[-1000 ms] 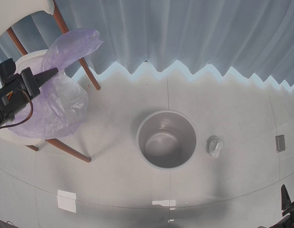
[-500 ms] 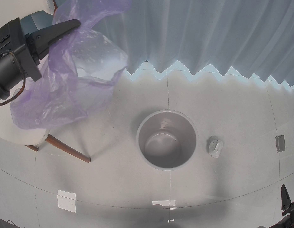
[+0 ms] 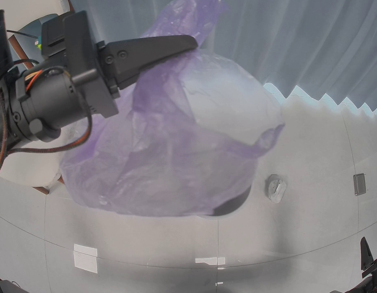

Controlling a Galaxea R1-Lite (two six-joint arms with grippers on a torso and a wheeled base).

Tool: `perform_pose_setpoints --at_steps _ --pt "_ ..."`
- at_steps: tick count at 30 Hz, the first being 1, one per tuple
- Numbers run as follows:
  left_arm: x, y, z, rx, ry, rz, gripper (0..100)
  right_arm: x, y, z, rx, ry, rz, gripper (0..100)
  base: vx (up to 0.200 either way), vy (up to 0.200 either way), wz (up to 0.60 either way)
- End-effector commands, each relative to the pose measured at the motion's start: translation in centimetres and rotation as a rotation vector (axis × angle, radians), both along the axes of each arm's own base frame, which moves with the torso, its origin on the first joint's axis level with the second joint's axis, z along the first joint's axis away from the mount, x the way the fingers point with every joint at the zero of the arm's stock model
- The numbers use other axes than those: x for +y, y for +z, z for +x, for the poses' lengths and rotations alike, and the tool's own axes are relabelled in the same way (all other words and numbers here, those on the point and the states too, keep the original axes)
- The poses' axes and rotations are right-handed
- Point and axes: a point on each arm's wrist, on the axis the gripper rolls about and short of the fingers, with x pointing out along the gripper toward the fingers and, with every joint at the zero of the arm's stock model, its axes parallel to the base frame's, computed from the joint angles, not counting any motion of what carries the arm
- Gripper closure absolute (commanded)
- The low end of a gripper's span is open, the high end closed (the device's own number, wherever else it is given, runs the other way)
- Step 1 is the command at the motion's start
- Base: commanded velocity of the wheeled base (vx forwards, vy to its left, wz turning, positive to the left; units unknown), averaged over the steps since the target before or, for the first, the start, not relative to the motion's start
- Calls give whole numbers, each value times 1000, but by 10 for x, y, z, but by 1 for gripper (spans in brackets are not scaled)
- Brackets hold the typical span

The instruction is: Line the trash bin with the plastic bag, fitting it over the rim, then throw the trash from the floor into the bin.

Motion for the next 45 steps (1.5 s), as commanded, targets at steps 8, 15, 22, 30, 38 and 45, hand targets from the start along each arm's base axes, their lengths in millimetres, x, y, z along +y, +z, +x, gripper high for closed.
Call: perform_pose_setpoints --at_steps 8,15,22,30,38,45 --pt "-30 -28 24 27 -18 92 100 0 -5 0 0 0 5 0 0 0 0" --pt "-35 -44 41 -20 24 141 100 0 -5 0 0 0 5 0 0 0 0" --pt "-30 -55 56 -64 74 150 100 0 -5 0 0 0 5 0 0 0 0" --pt "-22 -82 69 -141 130 228 100 0 -5 0 0 0 5 0 0 0 0" --pt "-19 -98 76 -204 157 272 100 0 -5 0 0 0 5 0 0 0 0" --pt "-14 -96 83 -240 196 250 100 0 -5 0 0 0 5 0 0 0 0"
